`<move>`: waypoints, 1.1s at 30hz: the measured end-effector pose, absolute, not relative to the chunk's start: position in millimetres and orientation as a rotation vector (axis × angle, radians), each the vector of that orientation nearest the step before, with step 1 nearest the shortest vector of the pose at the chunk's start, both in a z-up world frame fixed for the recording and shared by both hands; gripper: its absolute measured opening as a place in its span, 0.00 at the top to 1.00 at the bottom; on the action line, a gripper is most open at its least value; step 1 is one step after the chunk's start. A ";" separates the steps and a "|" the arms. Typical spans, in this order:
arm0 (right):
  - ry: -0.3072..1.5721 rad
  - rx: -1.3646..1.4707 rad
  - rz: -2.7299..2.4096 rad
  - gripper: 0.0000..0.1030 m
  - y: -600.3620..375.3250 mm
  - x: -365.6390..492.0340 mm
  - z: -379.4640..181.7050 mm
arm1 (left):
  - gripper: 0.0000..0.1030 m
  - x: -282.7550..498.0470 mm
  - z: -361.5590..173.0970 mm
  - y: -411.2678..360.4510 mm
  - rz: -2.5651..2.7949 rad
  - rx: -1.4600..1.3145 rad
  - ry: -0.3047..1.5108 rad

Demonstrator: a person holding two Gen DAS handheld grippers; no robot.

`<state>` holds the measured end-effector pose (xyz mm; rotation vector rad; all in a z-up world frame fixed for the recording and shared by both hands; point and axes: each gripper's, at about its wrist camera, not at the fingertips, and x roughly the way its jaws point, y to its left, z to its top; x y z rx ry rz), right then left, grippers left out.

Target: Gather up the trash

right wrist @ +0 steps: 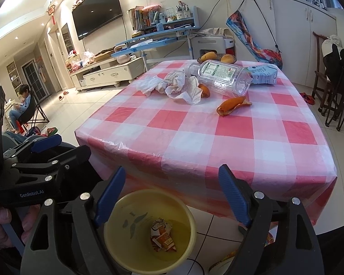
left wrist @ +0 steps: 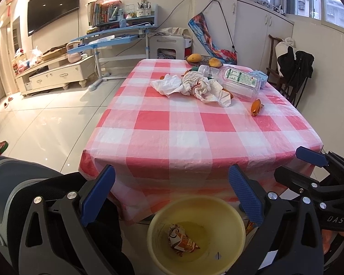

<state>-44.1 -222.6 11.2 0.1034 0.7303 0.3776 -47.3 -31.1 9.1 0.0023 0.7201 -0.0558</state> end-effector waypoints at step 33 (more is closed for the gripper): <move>0.746 0.081 0.383 0.22 -216.7 -47.3 7.8 | 0.07 -44.8 7.3 -24.8 -0.040 -0.016 0.724</move>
